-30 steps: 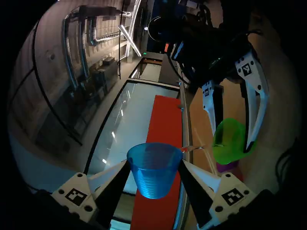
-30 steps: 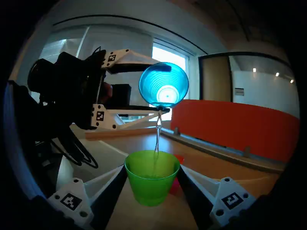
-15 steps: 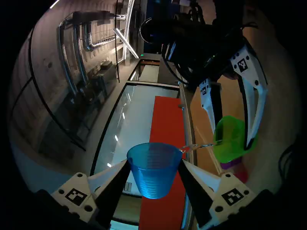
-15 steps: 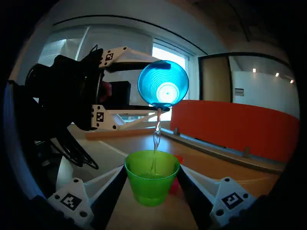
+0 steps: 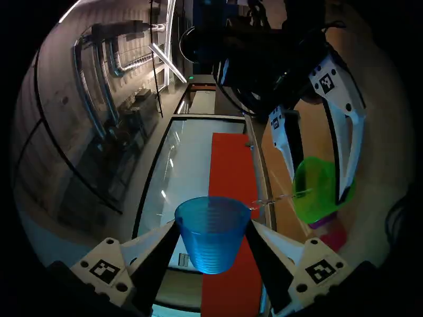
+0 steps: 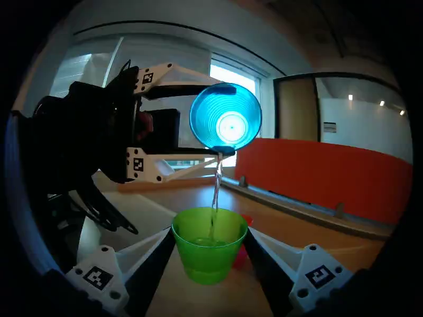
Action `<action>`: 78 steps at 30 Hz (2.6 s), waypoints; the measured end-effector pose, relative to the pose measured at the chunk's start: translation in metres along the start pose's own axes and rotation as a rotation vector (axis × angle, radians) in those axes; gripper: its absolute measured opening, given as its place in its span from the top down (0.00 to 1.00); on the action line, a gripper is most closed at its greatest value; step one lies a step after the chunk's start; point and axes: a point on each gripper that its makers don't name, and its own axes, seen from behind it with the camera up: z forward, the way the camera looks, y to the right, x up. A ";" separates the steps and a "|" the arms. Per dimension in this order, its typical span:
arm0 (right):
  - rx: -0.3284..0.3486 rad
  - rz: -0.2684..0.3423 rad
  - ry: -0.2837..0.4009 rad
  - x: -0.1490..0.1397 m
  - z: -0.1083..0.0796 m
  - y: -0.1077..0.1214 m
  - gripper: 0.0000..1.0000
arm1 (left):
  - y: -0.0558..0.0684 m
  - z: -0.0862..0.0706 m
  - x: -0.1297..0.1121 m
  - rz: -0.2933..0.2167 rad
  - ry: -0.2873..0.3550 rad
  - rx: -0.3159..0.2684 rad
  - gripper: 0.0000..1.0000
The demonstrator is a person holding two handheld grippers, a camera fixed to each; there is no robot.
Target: Pour water
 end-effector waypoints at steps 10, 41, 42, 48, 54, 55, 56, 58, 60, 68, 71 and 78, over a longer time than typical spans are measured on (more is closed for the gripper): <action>-0.002 -0.001 0.001 0.001 0.000 0.000 0.09 | 0.001 -0.001 0.003 0.001 0.002 0.000 0.15; -0.006 -0.005 0.010 0.005 -0.001 0.000 0.09 | 0.022 0.006 -0.012 -0.398 -0.018 -0.044 0.15; -0.006 -0.005 0.011 0.005 -0.001 0.001 0.09 | 0.025 0.005 -0.014 -0.431 -0.020 -0.048 0.15; -0.008 -0.005 0.013 0.005 -0.002 0.002 0.09 | 0.038 0.000 -0.018 -0.652 -0.012 -0.076 0.15; -0.013 -0.004 0.015 0.005 -0.005 0.004 0.09 | 0.043 -0.003 -0.021 -0.865 0.009 -0.090 0.15; -0.014 -0.003 0.016 0.006 -0.005 0.004 0.09 | 0.044 -0.003 -0.022 -0.892 0.008 -0.090 0.15; -0.014 -0.003 0.017 0.006 -0.005 0.004 0.09 | 0.044 -0.003 -0.023 -0.919 0.007 -0.090 0.15; -0.015 -0.001 0.020 0.007 -0.005 0.004 0.09 | 0.047 -0.003 -0.026 -0.980 -0.002 -0.090 0.15; -0.016 0.001 0.022 0.008 -0.006 0.005 0.09 | 0.052 -0.003 -0.029 -1.044 -0.015 -0.093 0.15; -0.018 0.000 0.023 0.010 -0.005 0.005 0.09 | 0.068 -0.003 -0.046 -1.257 -0.066 -0.127 0.15; -0.018 -0.001 0.022 0.010 -0.005 0.005 0.09 | 0.072 -0.004 -0.048 -1.302 -0.073 -0.140 0.15; -0.016 -0.001 0.024 0.012 -0.003 0.005 0.09 | 0.085 -0.003 -0.058 -1.402 -0.116 -0.169 0.15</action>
